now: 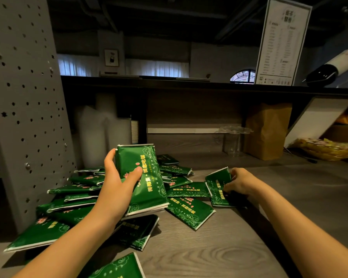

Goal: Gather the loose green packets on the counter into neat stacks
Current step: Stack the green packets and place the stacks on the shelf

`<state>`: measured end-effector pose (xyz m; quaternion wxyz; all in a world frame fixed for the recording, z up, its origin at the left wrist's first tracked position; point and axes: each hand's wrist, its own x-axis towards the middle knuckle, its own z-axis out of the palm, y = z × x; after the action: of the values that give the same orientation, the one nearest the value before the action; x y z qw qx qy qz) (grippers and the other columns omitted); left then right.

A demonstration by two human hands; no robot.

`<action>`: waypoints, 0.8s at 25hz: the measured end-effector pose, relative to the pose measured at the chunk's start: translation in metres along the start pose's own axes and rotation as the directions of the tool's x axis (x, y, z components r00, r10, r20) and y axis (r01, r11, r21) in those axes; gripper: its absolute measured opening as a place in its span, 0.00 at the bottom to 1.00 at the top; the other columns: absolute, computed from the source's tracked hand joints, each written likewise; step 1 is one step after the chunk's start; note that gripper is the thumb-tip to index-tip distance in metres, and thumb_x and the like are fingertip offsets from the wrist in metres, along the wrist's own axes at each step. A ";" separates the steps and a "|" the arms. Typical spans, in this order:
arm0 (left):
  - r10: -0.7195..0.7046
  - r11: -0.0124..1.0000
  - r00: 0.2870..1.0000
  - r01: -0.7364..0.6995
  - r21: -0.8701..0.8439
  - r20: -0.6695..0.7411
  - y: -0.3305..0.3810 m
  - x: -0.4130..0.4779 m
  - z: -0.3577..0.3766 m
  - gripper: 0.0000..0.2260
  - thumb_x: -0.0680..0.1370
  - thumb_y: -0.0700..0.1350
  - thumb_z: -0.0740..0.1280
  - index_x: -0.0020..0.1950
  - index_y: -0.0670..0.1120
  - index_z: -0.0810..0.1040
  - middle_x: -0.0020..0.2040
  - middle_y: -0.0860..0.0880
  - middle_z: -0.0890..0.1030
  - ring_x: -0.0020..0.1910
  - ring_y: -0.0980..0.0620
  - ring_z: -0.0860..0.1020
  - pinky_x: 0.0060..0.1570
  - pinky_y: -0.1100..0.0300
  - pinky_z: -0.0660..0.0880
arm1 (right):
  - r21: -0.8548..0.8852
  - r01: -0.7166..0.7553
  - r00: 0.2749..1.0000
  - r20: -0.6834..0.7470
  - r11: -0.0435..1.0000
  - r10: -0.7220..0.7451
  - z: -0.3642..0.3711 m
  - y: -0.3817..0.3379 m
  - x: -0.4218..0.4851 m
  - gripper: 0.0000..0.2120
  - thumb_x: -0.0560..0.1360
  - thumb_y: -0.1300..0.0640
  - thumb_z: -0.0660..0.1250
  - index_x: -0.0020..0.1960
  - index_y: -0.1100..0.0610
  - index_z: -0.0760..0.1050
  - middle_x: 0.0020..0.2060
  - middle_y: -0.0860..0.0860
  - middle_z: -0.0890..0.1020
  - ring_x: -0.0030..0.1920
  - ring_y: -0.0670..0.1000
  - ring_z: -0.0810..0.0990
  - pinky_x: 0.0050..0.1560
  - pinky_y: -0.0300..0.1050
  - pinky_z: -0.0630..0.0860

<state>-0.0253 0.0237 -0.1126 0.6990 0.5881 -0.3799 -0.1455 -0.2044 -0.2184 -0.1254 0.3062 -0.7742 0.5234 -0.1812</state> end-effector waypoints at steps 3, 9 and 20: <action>0.001 1.000 1.000 -0.001 0.008 0.004 -0.001 -0.003 0.002 0.28 0.79 0.41 0.63 0.74 0.54 0.54 0.58 0.52 0.75 0.50 0.58 0.77 0.43 0.63 0.73 | 0.058 0.094 0.995 -0.027 0.994 -0.093 -0.004 -0.004 -0.008 0.08 0.73 0.63 0.69 0.51 0.58 0.73 0.52 0.59 0.80 0.50 0.55 0.79 0.47 0.47 0.76; 0.018 0.999 0.999 -0.020 0.045 0.030 0.001 -0.017 0.013 0.27 0.79 0.41 0.63 0.72 0.57 0.54 0.56 0.55 0.75 0.47 0.60 0.79 0.40 0.68 0.77 | 0.201 0.537 0.836 -0.252 0.819 -0.487 -0.013 -0.040 -0.052 0.05 0.75 0.61 0.67 0.50 0.54 0.75 0.46 0.49 0.81 0.48 0.48 0.81 0.46 0.45 0.79; 0.015 0.996 1.000 -0.014 0.091 -0.009 -0.002 -0.022 0.016 0.31 0.79 0.41 0.62 0.76 0.53 0.48 0.64 0.52 0.72 0.55 0.61 0.74 0.48 0.76 0.68 | 0.412 0.699 0.676 -0.113 0.585 -0.728 0.052 -0.082 -0.105 0.12 0.72 0.48 0.62 0.52 0.49 0.79 0.48 0.46 0.80 0.47 0.52 0.80 0.43 0.43 0.78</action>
<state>-0.0500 0.0261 -0.1224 0.6745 0.6171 -0.3870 -0.1199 -0.1565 -0.0855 -0.1061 0.3849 -0.8385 0.1054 -0.3709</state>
